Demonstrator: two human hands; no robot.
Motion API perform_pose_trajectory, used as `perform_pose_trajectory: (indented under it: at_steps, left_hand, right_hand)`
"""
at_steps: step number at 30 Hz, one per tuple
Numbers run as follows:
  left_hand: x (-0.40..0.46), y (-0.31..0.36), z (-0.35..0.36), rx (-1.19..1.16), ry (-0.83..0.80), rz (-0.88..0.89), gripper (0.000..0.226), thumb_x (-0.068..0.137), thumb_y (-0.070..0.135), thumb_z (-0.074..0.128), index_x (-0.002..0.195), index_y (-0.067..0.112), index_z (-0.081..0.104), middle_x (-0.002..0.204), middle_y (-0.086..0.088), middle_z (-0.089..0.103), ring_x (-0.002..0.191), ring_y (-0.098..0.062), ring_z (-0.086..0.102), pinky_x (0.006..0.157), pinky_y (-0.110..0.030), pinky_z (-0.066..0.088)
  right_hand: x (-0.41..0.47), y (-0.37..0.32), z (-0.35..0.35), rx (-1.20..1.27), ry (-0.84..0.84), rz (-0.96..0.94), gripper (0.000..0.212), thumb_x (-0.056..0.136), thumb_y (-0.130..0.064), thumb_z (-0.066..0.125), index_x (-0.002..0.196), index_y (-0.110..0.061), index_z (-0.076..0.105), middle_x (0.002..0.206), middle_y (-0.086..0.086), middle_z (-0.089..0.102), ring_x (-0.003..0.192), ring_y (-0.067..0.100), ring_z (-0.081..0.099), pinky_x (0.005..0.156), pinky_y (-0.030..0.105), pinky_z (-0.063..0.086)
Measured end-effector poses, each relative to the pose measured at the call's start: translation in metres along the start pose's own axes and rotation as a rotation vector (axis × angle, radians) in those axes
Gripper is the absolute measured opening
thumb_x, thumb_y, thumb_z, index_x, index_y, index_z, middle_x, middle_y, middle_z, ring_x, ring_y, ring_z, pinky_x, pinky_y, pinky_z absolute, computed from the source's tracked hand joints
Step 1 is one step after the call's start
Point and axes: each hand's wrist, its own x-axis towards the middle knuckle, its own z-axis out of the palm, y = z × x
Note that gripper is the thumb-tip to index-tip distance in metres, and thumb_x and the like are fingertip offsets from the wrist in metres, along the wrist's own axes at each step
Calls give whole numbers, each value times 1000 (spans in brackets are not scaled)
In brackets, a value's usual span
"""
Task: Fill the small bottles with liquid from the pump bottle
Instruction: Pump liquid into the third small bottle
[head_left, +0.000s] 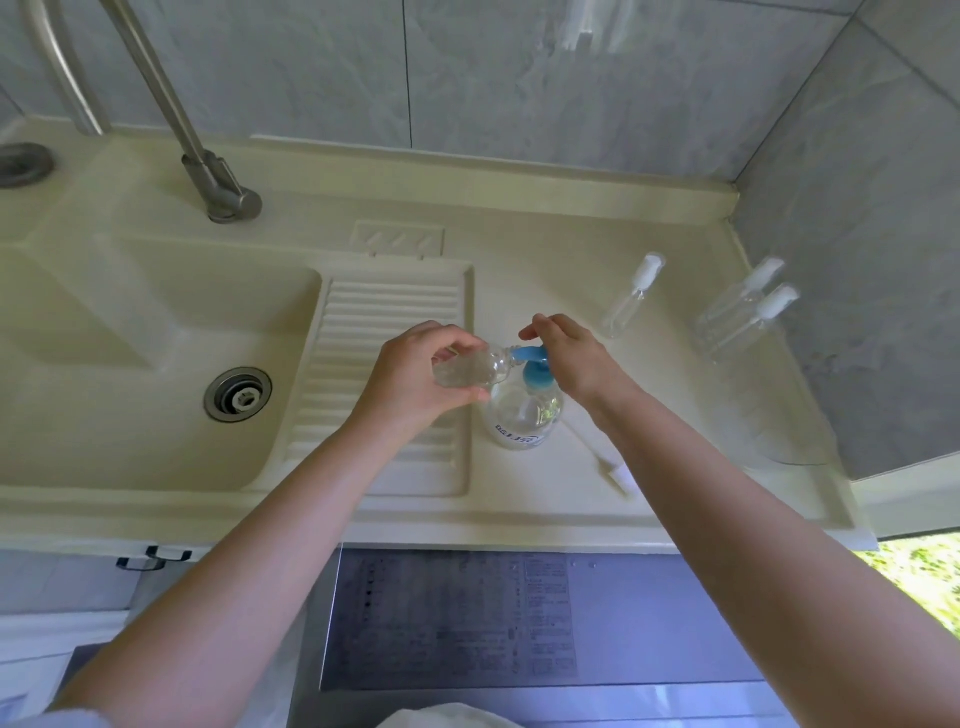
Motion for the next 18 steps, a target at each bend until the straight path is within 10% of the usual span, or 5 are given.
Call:
perform_pose_trajectory:
  at_steps: [11, 18]
  left_hand:
    - [1, -4, -3, 52, -22, -9, 49, 57, 20, 92, 100, 28, 73, 98, 11, 66, 92, -11, 62, 86, -21, 49]
    - [-2, -4, -4, 29, 6, -5, 49, 56, 19, 93, 99, 32, 71, 97, 12, 66, 90, -9, 62, 82, -12, 46]
  right_hand:
    - [-2, 4, 8, -61, 108, -77, 33, 103, -28, 30, 109, -16, 61, 84, -9, 54, 73, 9, 52, 48, 12, 40]
    - [-2, 1, 3, 7, 55, -24, 40, 104, -42, 33, 113, -19, 65, 90, -14, 54, 92, 16, 53, 77, 28, 38]
